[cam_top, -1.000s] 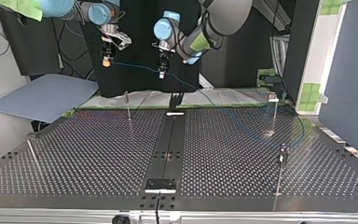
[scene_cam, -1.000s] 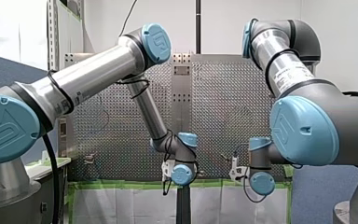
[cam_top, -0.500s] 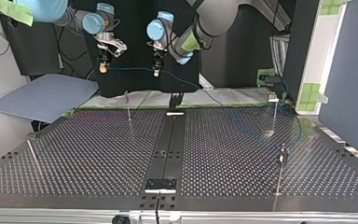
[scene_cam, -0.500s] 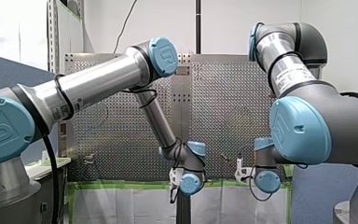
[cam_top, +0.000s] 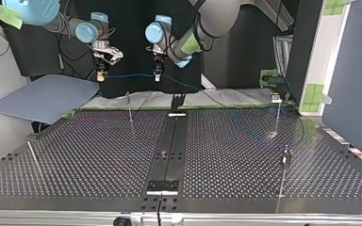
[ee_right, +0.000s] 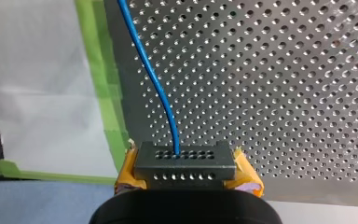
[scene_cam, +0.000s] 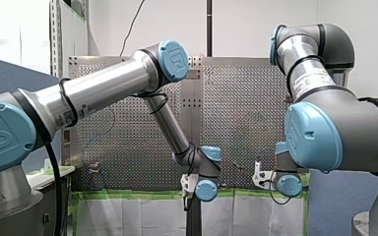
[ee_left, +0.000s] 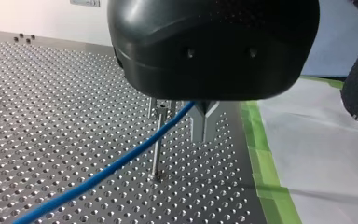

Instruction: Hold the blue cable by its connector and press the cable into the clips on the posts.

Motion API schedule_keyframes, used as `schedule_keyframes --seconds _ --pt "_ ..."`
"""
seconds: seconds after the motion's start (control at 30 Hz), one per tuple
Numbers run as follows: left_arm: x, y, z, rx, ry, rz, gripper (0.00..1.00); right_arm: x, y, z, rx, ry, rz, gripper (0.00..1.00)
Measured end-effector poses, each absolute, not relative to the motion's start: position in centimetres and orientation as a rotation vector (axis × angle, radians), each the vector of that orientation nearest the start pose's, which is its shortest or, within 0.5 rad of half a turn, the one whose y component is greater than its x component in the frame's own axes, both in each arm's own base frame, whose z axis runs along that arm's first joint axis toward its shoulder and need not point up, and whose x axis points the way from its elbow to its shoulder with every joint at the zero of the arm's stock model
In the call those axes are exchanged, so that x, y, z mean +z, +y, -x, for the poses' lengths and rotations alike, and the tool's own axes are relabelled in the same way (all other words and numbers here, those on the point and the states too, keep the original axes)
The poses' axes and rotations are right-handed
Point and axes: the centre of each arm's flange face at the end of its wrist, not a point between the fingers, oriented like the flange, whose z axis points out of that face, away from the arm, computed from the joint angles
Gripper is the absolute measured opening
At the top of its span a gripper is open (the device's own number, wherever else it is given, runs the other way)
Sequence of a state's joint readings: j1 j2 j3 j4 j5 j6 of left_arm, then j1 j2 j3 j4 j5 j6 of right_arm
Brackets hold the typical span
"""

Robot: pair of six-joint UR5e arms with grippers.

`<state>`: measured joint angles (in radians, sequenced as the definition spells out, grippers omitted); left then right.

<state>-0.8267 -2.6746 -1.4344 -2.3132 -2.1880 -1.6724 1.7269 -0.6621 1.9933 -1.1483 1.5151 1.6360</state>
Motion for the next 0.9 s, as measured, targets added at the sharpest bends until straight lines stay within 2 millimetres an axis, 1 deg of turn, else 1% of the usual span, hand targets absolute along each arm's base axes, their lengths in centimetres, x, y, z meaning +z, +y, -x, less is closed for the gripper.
schedule_keyframes --seconds 0.2,0.33,0.43,0.5,0.63,0.8,0.9 --pt "-7.7 -55.1 -39.7 -0.180 1.669 -0.141 0.00 -6.8 -50.1 -20.8 1.372 -1.300 -1.448 0.00" --pt "-8.6 -55.9 -39.2 -0.182 1.681 -0.151 0.00 -6.5 -51.4 -20.1 1.414 -1.310 -1.429 0.00" --pt "-9.5 -56.6 -38.7 -0.192 1.689 -0.156 0.00 -6.3 -52.1 -19.7 1.441 -1.313 -1.422 0.00" --pt "-9.7 -57.1 -38.6 -0.203 1.685 -0.155 0.00 -6.1 -52.5 -19.5 1.457 -1.312 -1.418 0.00" --pt "-9.3 -58.3 -38.7 -0.218 1.679 -0.155 0.00 -5.7 -53.7 -19.3 1.508 -1.305 -1.413 0.00" --pt "-8.4 -59.6 -39.1 -0.236 1.671 -0.156 0.00 -5.4 -54.6 -19.0 1.556 -1.307 -1.408 0.00" --pt "-8.4 -60.2 -39.3 -0.240 1.674 -0.163 0.00 -5.2 -55.2 -18.7 1.582 -1.305 -1.409 0.00"
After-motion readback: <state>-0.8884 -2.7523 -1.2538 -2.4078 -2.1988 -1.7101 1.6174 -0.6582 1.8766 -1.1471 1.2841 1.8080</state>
